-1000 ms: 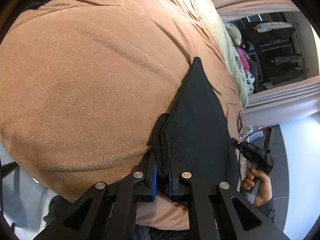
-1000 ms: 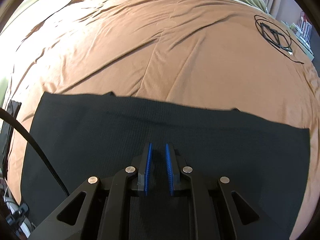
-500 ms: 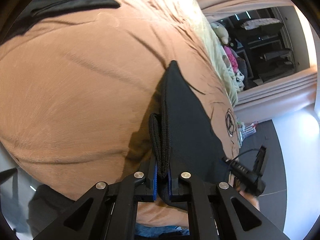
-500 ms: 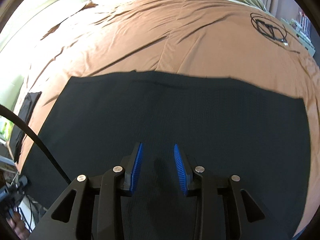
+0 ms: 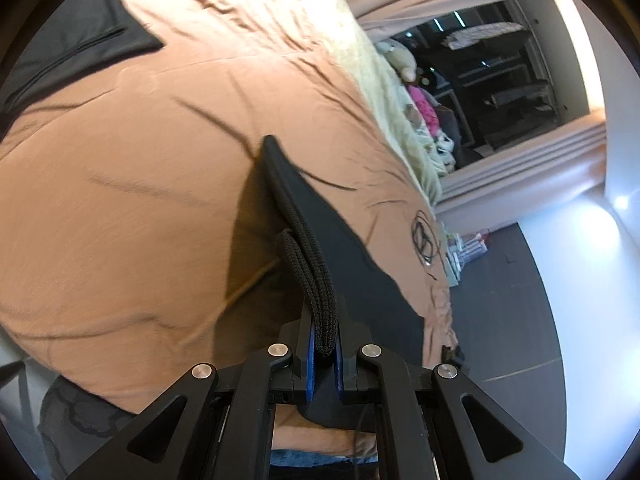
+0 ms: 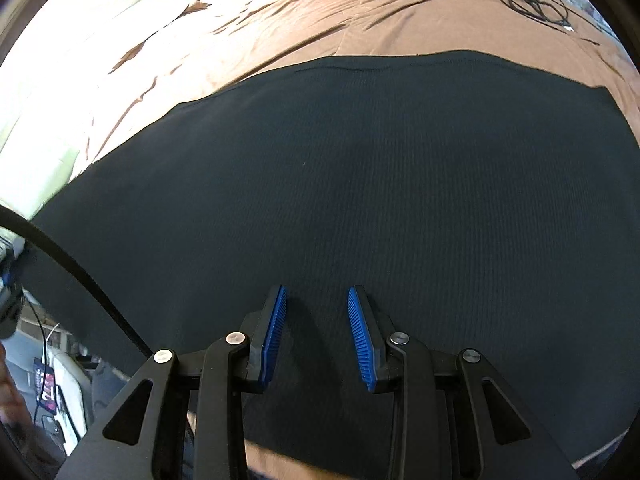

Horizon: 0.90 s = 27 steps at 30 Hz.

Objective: Fold small clothes

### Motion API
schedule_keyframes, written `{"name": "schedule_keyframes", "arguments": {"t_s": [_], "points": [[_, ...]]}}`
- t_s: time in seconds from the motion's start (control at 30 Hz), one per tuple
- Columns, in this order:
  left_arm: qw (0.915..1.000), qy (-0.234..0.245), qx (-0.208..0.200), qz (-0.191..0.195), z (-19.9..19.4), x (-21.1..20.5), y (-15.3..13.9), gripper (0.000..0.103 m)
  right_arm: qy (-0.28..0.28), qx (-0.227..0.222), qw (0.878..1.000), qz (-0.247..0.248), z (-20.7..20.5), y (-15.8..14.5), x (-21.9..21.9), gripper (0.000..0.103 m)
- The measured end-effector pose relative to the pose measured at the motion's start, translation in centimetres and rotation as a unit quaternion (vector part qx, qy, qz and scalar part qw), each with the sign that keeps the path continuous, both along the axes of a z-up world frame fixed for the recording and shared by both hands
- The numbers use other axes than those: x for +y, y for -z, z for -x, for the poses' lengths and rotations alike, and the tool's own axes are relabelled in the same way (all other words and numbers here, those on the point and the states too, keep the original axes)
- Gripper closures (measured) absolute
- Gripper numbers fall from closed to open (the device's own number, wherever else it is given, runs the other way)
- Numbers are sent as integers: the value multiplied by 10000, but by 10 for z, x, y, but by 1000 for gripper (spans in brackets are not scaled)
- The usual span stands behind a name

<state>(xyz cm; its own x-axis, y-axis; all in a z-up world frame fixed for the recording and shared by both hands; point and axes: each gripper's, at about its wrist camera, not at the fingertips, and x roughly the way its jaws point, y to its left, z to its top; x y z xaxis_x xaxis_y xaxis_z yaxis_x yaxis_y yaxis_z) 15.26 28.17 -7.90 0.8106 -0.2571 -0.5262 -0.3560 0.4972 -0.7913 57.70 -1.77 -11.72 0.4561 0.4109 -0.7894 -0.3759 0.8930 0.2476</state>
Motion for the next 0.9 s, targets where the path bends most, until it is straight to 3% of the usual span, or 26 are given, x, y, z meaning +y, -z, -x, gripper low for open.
{"name": "schedule_keyframes", "arguments": {"t_s": [0.27,0.47,0.63,0.9], "points": [[9989,337,-196,-277,-25,-20,-37,96,-88,317,9981,-523,33,7,-27,75],[9972,564,-301,-378,-43,-38,-54,96,-83,272,9960,-849,43,-2,-61,90],[9954,720,-394,-500,-54,-54,-70,96,-41,197,9952,-959,55,-2,-84,92],[9902,1075,-478,-757,-78,-90,-94,96,-390,468,9935,-961,54,14,-89,95]]}}
